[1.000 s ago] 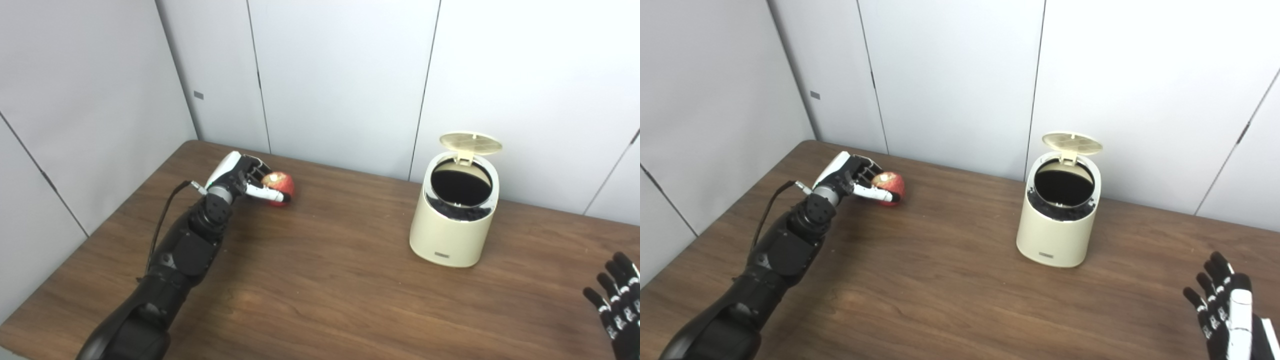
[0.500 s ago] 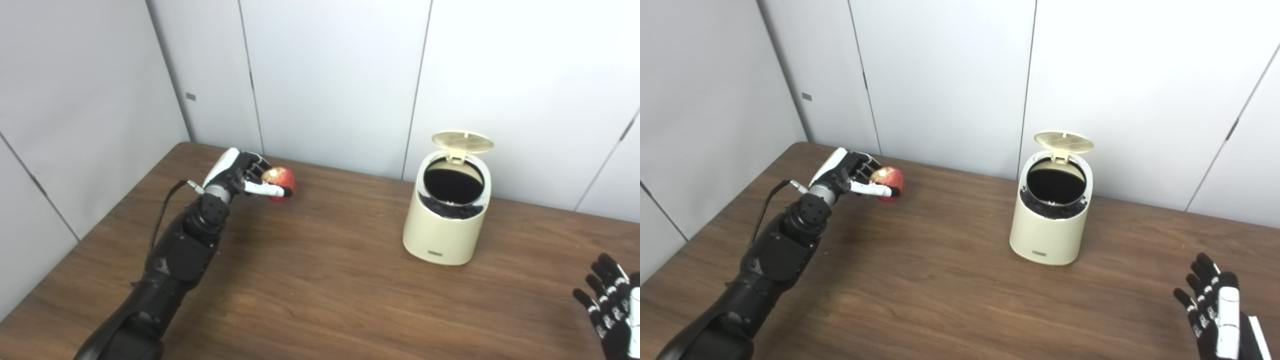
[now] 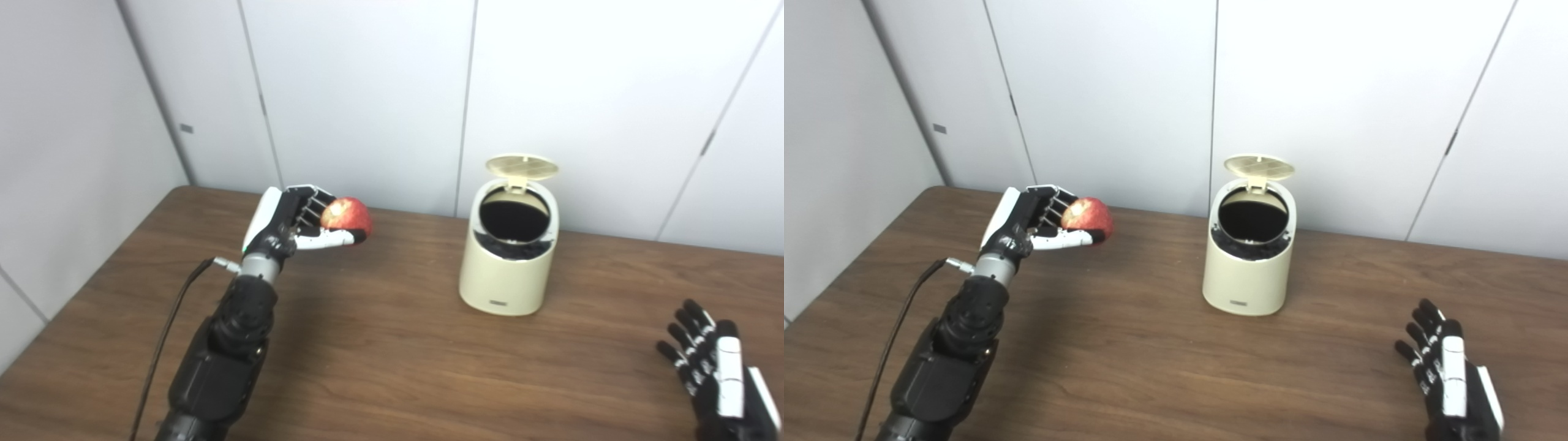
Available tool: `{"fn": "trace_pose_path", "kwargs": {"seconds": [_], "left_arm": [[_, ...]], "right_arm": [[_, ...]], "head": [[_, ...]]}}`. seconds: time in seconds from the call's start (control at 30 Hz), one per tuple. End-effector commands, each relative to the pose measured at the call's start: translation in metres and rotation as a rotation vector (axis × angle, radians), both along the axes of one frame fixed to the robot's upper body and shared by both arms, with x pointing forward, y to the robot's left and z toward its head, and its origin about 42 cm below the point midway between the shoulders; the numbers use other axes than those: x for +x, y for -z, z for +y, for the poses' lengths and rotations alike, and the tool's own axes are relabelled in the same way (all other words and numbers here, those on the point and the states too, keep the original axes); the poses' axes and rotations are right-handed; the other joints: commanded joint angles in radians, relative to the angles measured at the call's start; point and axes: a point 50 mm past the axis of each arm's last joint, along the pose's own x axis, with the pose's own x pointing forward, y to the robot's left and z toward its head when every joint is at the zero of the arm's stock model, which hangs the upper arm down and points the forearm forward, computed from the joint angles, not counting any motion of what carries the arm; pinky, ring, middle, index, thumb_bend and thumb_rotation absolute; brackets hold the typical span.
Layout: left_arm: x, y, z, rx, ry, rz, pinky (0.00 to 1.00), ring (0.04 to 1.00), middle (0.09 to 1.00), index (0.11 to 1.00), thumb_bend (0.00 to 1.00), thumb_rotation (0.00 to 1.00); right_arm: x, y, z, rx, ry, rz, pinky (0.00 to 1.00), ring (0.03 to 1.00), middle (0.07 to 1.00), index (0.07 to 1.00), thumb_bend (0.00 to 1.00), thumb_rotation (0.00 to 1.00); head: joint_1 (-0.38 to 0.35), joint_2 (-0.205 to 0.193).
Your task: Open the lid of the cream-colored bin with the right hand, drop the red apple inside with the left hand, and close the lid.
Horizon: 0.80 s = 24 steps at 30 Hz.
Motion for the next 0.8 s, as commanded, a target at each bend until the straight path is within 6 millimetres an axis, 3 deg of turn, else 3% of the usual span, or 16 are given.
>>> {"fn": "trace_pose_path", "kwargs": {"seconds": [0.0,0.17,0.47,0.77], "left_arm": [[-0.003,-0.028,-0.005,0.028,0.017,-0.142,0.38,0.467,0.487,0.470,0.48,0.00],[-0.015,-0.036,-0.027,0.033,0.101,-0.233,0.38,0.459,0.490,0.465,0.48,0.00],[-0.025,-0.052,-0.060,0.049,0.171,-0.302,0.34,0.448,0.515,0.480,0.48,0.00],[-0.013,-0.064,-0.099,0.062,0.227,-0.341,0.32,0.448,0.514,0.494,0.47,0.00]], "right_arm": [[0.007,-0.014,0.002,-0.024,-0.019,-0.087,0.86,0.939,0.944,0.911,0.42,1.00],[0.009,-0.009,0.009,-0.041,-0.026,-0.093,0.82,0.913,0.924,0.897,0.48,0.99],[0.010,-0.008,0.020,-0.052,-0.026,-0.101,0.80,0.903,0.911,0.887,0.56,0.96],[0.010,-0.010,0.032,-0.036,-0.026,-0.101,0.79,0.902,0.909,0.879,0.53,0.94]], "head": [[-0.036,0.003],[-0.107,0.007],[-0.162,0.008],[-0.188,0.011]]}}
